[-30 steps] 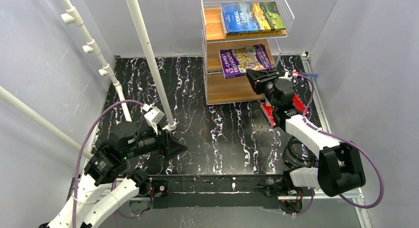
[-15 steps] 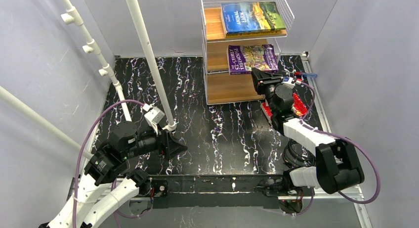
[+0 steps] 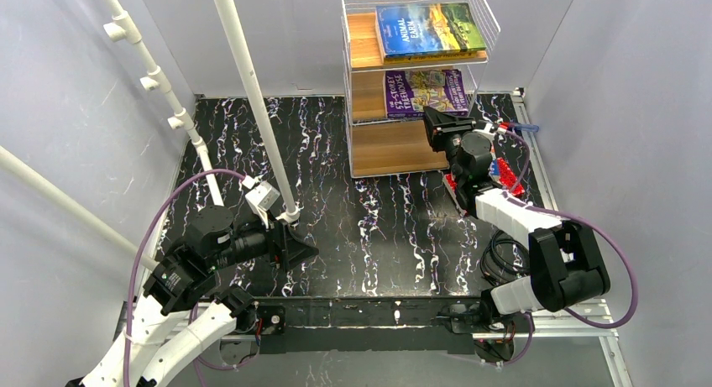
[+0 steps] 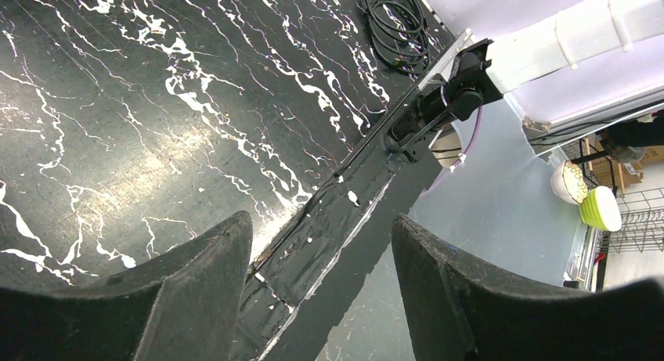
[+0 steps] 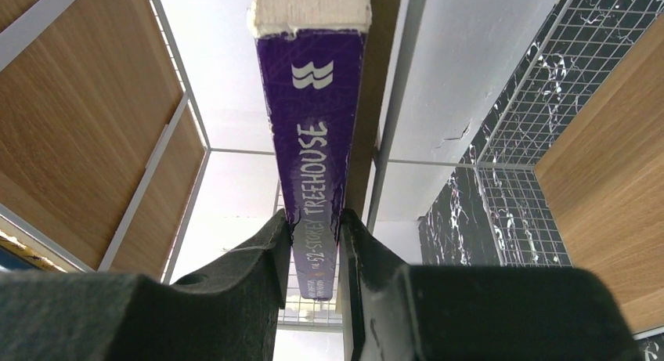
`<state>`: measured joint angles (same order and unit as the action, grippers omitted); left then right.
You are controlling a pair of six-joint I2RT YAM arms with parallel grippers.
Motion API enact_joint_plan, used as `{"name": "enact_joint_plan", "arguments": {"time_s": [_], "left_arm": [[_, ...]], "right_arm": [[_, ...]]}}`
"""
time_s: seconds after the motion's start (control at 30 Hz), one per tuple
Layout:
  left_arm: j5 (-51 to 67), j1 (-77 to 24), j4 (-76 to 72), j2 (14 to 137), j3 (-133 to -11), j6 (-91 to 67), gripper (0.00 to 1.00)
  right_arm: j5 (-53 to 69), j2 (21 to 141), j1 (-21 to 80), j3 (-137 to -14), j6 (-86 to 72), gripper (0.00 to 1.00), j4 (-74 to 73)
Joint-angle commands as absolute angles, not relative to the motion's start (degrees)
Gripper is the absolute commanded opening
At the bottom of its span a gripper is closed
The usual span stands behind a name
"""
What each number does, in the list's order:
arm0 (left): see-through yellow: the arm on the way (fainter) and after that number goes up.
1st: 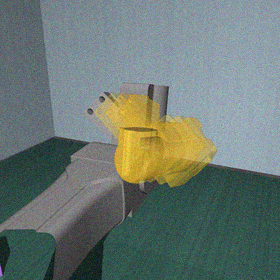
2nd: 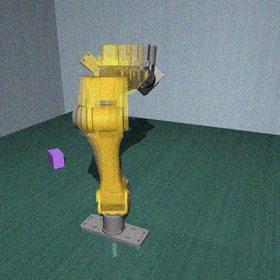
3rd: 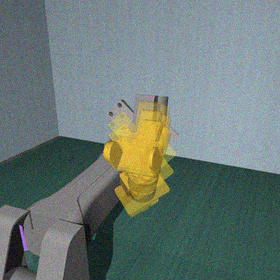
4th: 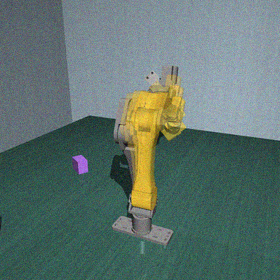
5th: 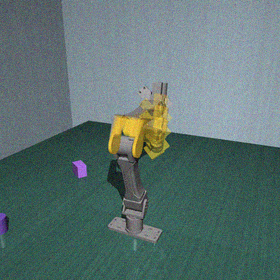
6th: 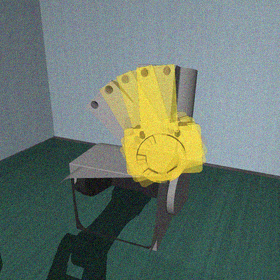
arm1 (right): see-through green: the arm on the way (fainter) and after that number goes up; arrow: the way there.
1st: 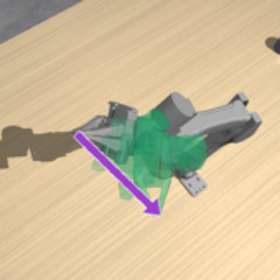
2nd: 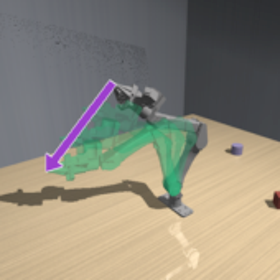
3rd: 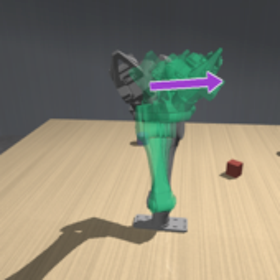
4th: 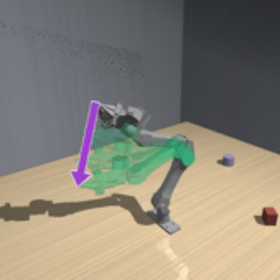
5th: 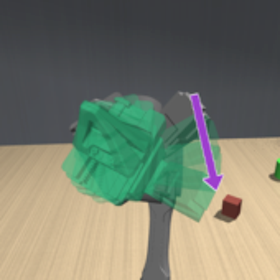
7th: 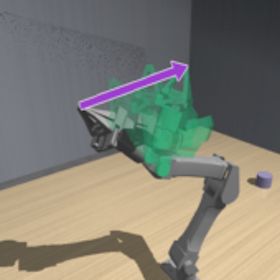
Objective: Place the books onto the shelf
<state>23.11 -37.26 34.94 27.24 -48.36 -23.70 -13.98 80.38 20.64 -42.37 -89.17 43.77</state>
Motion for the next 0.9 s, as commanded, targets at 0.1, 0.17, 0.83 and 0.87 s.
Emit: {"name": "enact_joint_plan", "arguments": {"time_s": [0.1, 0.17, 0.83, 0.87], "left_arm": [[23.56, -37.44, 35.84, 27.79, -49.02, -22.33, 0.63], [23.60, -37.44, 35.84, 27.93, -49.13, -22.25, 0.63], [23.83, -37.44, 36.02, 27.13, -48.89, -22.56, 0.63], [23.89, -37.44, 35.96, 26.96, -48.80, -22.58, 0.64]], "right_arm": [[-16.10, 79.05, 20.70, -47.62, -87.46, 0.17, 43.28], [-16.00, 79.10, 20.71, -47.57, -87.54, 0.34, 43.17], [-14.24, 66.99, 20.23, -44.69, -84.14, 0.99, 25.35], [-13.85, 66.05, 20.05, -44.87, -83.40, 0.99, 23.91]]}}
